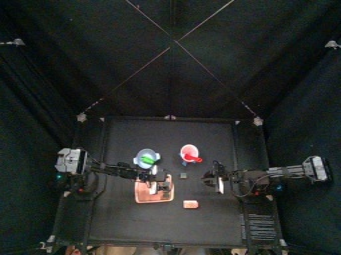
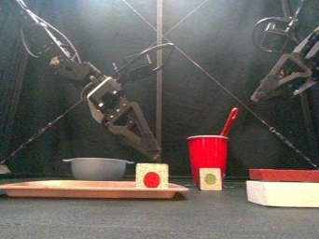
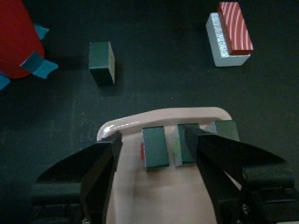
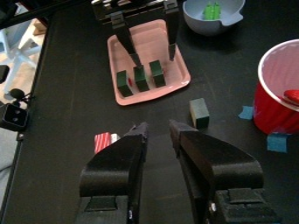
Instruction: Grab green sushi piece
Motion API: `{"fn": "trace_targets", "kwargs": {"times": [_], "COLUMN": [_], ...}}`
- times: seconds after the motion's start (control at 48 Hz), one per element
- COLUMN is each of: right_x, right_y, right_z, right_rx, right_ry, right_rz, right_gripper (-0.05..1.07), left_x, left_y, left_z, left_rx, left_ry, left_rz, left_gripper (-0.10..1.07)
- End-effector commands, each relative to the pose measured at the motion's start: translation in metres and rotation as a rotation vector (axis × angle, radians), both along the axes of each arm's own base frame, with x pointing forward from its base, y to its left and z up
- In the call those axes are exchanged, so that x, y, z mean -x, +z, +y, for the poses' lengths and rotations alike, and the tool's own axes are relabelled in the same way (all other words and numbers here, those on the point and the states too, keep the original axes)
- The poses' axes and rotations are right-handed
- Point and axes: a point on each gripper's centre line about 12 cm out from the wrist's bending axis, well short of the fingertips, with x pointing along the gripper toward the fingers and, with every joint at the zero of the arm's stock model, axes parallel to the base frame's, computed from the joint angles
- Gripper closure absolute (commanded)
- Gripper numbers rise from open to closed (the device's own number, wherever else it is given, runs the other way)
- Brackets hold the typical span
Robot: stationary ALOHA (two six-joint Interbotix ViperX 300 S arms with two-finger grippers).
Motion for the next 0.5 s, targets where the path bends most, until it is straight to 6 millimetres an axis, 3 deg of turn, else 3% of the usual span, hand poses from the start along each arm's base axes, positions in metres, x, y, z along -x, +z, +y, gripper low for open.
{"fn": "trace_targets", "kwargs": {"times": [0.0,0.479], "right_x": [-0.002,-0.002], "right_y": [0.004,0.003], "right_z": [0.0,0.0], "right_rx": [-0.003,-0.003], "right_ry": [0.001,0.001], "right_rz": [-0.015,-0.013], "right_gripper": [0.34,0.34], "left_x": [-0.003,-0.002], "left_y": [0.005,-0.007], "left_z": [0.002,0.003], "left_rx": [0.004,0.01], "left_ry": [0.009,0.02], "left_rz": [-0.018,0.032], "left_gripper": [0.09,0.11]}}
